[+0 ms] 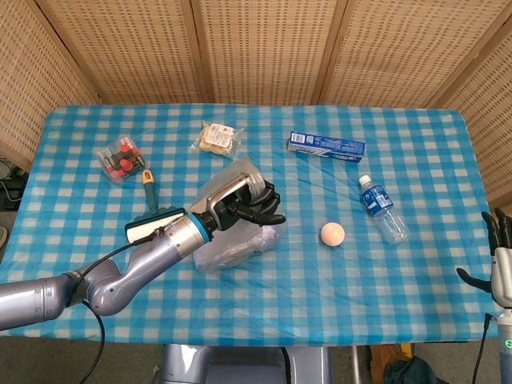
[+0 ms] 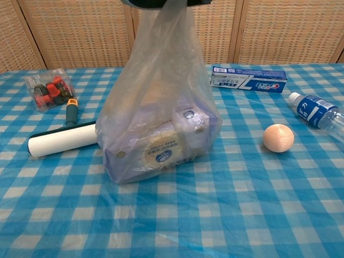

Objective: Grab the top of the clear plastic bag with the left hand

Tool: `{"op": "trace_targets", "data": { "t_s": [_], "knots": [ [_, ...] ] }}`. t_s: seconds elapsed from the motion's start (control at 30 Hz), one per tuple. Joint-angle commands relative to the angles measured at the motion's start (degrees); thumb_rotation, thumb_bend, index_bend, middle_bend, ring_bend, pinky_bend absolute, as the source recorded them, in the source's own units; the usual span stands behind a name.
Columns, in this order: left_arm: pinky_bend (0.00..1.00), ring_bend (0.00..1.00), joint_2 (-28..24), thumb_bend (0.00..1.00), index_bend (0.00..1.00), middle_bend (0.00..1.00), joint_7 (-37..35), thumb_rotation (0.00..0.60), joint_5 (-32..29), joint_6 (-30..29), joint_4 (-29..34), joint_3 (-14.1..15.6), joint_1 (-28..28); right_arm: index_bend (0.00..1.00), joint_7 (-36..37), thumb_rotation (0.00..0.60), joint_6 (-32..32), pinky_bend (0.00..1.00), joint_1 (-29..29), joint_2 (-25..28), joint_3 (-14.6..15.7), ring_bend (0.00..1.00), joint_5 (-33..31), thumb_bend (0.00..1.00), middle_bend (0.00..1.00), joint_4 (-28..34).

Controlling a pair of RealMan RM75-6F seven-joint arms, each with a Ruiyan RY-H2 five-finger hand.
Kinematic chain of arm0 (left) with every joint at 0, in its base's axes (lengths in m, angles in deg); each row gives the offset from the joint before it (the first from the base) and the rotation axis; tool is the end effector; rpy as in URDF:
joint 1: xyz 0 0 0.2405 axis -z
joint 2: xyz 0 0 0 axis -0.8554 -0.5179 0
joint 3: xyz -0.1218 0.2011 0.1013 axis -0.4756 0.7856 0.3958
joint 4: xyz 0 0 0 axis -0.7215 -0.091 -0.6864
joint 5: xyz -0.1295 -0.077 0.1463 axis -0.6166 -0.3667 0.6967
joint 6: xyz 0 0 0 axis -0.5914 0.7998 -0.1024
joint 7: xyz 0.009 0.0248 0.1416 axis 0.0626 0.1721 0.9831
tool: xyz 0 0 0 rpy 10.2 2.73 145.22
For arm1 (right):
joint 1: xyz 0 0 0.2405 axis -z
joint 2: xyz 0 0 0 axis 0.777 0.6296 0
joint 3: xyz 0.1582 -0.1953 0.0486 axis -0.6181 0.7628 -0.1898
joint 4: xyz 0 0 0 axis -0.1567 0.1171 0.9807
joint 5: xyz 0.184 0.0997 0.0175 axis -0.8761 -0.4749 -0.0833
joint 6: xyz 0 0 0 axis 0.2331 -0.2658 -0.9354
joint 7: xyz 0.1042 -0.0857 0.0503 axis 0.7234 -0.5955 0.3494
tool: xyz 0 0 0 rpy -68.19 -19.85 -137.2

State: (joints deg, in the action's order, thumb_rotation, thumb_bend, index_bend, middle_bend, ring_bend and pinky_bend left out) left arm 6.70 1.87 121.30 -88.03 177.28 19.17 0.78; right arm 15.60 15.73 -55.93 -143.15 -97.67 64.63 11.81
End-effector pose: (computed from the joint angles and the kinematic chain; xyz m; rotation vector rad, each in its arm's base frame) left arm 0.0448 0.3574 0.0580 1.0641 2.2418 1.3843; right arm -0.3327 -0.2062 0.1896 1.1701 -0.8668 0.8377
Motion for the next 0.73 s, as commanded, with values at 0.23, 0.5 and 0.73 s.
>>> {"op": "trace_targets", "data": {
  "t_s": [0.23, 0.5, 0.73],
  "knots": [
    [1.00, 0.92, -1.3, 0.80, 1.00, 1.00, 9.4, 0.600, -6.0, -10.7, 5.2, -4.9, -3.1, 0.00, -0.1, 0.600, -0.1, 0.00, -0.1, 0.0, 0.1, 0.00, 0.0, 0.00, 0.00, 0.3],
    [1.00, 0.92, -8.3, 0.81, 1.00, 1.00, 15.3, 0.600, -11.3, -13.2, 11.1, -12.1, -3.5, 0.00, 0.3, 0.600, -0.1, 0.00, 0.0, 0.2, -0.1, 0.00, -0.5, 0.00, 0.00, 0.5],
    [1.00, 0.92, -11.8, 0.81, 1.00, 1.00, 19.9, 0.600, -17.1, -14.0, 14.7, -15.5, -2.0, 0.00, 0.5, 0.600, -0.4, 0.00, -0.1, 0.3, -0.3, 0.00, -1.0, 0.00, 0.00, 0.4]
  ]
}}
